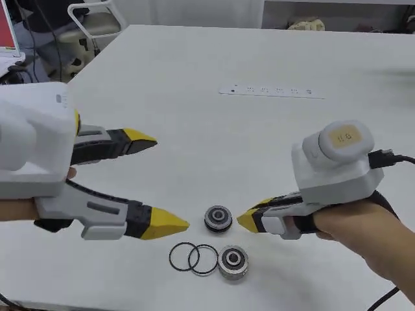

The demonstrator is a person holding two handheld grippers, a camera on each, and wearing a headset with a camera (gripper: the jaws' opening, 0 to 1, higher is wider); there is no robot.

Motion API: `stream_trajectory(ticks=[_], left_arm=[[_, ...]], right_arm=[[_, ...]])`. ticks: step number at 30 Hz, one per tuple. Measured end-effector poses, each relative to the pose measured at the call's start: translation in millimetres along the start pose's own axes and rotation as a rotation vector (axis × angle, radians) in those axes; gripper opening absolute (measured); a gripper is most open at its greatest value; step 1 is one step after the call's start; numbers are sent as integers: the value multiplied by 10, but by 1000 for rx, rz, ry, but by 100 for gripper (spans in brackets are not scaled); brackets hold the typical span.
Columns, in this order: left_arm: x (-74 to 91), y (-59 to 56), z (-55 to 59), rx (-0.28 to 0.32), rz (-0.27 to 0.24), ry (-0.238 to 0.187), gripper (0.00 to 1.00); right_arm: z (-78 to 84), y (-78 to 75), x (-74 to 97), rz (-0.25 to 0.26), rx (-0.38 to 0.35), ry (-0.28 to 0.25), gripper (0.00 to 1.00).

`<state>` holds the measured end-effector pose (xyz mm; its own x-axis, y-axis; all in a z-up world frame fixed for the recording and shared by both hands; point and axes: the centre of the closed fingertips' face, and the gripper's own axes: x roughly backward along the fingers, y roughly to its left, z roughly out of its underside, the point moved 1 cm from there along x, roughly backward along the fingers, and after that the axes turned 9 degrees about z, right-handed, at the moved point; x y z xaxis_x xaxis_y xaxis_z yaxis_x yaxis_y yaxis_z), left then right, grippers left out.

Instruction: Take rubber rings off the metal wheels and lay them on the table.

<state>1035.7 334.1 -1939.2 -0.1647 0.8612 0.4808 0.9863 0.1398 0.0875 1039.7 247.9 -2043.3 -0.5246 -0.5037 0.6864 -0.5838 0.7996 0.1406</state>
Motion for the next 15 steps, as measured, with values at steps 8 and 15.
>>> stream_trajectory(ticks=[8,15], left_arm=[[-316,160,-132,-46,43,-17,67],[-536,211,-29,-59,79,1,58]], right_arm=[[15,-56,-39,-3,14,-18,11],[21,-21,-68,-30,52,-35,15]])
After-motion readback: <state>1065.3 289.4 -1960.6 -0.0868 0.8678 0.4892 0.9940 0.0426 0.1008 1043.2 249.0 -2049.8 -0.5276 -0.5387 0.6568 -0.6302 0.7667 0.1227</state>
